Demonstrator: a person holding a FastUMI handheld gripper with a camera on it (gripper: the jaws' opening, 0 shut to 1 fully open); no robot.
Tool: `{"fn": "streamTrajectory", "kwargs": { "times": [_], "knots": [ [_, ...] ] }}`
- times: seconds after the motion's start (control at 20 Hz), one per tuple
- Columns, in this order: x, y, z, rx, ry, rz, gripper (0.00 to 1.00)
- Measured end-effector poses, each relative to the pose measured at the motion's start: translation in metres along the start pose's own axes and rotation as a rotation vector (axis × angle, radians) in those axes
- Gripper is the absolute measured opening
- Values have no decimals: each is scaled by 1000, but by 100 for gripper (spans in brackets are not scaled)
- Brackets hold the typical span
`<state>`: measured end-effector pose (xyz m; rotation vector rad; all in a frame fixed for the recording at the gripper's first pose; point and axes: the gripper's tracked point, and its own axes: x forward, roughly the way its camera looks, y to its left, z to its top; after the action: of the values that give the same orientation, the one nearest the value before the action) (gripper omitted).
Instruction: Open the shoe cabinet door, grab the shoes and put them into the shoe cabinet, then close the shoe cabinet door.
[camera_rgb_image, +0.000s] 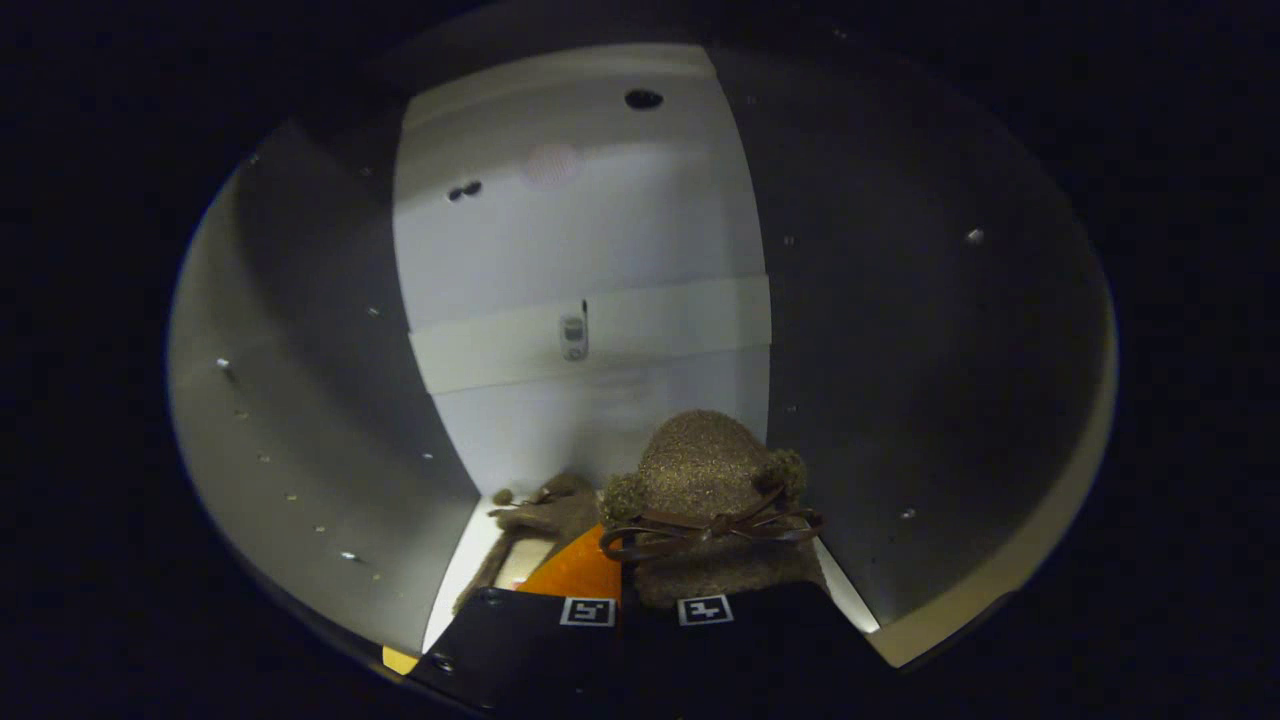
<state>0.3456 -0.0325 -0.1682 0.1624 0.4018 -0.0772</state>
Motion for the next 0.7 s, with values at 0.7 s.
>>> {"fn": "streamTrajectory", "kwargs": {
  "times": [0.7],
  "knots": [
    [82,2,-57,-70,178,-23,36]
  ]
}}
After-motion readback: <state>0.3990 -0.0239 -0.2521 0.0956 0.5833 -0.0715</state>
